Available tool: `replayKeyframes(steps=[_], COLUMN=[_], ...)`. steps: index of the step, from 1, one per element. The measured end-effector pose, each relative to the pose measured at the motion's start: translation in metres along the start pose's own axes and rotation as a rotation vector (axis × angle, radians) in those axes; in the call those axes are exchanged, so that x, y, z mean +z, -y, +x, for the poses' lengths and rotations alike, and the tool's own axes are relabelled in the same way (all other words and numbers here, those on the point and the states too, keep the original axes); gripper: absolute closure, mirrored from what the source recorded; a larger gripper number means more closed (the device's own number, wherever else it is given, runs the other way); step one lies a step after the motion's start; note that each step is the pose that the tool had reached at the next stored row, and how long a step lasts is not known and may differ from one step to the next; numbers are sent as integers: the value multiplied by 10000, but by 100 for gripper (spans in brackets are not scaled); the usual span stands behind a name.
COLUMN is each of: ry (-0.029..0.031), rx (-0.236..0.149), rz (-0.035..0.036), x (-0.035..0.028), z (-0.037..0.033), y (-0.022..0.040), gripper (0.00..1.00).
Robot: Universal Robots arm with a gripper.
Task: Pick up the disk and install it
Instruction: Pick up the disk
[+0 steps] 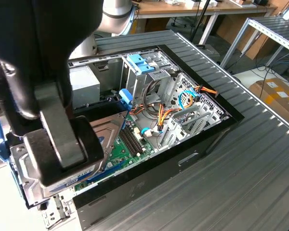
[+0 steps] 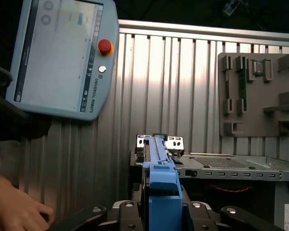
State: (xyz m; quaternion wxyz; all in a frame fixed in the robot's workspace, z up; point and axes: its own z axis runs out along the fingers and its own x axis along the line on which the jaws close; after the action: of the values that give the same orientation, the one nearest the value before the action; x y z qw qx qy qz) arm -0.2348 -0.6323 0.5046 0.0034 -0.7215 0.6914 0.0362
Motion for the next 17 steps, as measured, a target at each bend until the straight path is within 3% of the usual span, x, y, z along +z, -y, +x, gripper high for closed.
replayKeyframes(steps=[17], ry=[1], rx=[0], rz=[0], x=[-3], z=[5], y=[115], gripper=[63])
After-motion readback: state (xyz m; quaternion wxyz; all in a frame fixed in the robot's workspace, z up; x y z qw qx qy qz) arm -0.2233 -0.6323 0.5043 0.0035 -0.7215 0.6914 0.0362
